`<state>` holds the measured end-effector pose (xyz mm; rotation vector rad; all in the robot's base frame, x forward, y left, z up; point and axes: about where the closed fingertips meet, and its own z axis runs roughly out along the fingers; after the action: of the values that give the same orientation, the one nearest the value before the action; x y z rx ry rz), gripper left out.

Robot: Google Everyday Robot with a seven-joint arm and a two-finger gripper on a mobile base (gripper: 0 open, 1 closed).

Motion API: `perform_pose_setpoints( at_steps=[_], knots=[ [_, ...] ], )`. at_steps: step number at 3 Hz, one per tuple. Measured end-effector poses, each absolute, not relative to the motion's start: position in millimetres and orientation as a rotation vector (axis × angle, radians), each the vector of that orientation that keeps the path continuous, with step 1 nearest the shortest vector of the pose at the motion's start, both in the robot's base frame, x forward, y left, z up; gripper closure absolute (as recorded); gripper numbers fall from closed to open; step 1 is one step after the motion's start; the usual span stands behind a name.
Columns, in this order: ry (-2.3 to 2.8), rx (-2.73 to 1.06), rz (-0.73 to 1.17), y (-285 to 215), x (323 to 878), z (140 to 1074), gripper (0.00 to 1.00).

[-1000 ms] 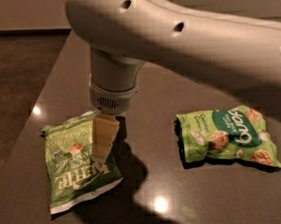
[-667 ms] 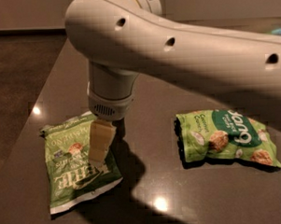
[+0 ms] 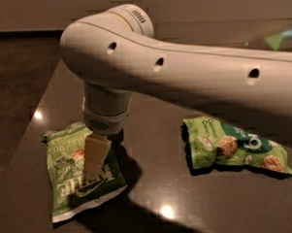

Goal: Pick green jalapeno chip bag

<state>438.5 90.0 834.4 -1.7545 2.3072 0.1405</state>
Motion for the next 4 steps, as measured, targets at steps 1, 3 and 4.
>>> perform_pose_setpoints(
  at_steps=[1, 3, 4],
  knots=[
    [2.305, -1.765, 0.165, 102.0, 435.2, 826.5, 0.0],
    [2.292, -1.792, 0.176, 117.9, 430.5, 818.2, 0.18],
    [2.289, -1.774, 0.178, 117.9, 431.6, 823.6, 0.4]
  ],
)
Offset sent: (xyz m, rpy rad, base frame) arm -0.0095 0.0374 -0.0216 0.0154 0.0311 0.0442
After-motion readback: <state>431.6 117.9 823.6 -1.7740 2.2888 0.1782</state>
